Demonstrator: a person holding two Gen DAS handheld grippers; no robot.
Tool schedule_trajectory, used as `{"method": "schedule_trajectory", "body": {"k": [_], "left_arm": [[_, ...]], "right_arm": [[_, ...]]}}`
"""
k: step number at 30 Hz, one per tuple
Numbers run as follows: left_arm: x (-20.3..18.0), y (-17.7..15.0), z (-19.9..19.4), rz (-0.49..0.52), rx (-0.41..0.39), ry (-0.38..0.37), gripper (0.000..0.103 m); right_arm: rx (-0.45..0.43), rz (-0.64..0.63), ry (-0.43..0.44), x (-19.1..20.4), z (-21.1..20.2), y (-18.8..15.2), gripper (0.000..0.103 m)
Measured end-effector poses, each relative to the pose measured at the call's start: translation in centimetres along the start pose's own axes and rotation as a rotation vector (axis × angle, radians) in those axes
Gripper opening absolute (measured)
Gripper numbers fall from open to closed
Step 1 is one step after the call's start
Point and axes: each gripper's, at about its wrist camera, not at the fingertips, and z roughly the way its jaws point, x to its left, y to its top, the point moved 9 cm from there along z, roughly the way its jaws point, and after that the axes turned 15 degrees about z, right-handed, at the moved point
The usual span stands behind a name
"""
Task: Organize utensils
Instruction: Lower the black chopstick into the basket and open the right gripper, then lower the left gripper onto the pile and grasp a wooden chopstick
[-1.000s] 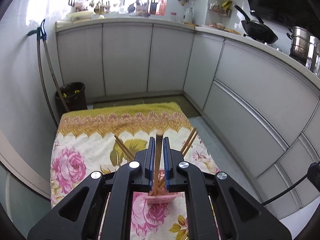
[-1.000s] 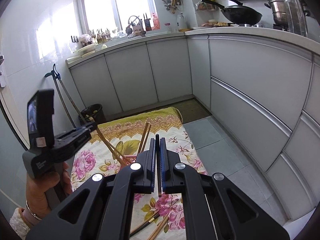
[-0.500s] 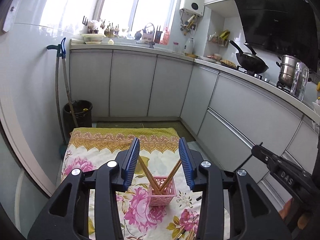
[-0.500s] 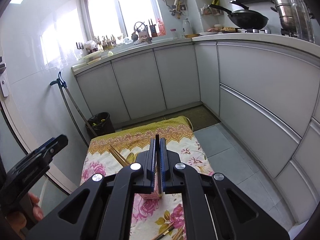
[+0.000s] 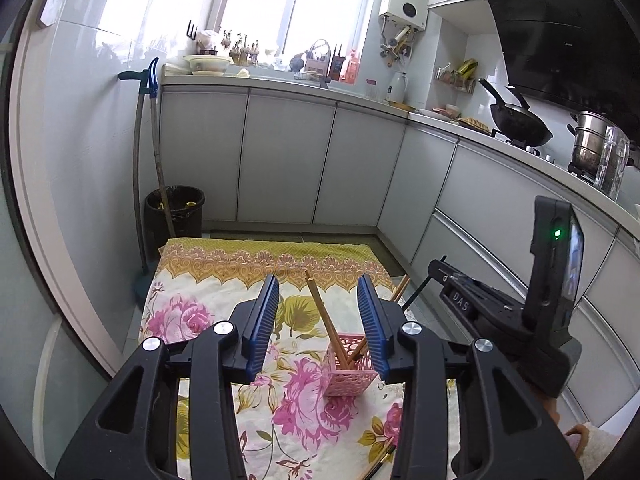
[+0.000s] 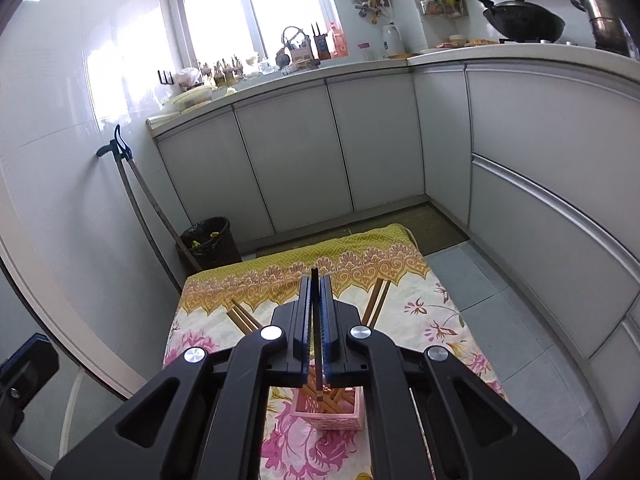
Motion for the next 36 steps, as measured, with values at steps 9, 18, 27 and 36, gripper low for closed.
{"method": "schedule_trajectory", "body": {"k": [9,18,27,36], "left_arm": [[-0.3,-1.0,0.0,-0.027,0.012,0.069,0.039],[-0.9,-1.2,-2.9,-0.045,-0.013,0.103,0.062],[-4.3,-4.4,-2.4,0.004,0.065,0.013,0.079],[-8.2,-7.1,2.2,0.109,0.17,-0.068,0.079]], "right_arm": [[0.043,-0.088,-0.077,0.3,0.8,-1.8,0.022],[-0.037,-0.049,-0.053,-1.6,-6.6,-1.2,0.081],[-0.033,-0.006,-0.114,-9.3,-11.7,-2.8,0.088],[-0.025,-0.049,-0.125,-11.7,-10.1,-4.2,0.088]]}}
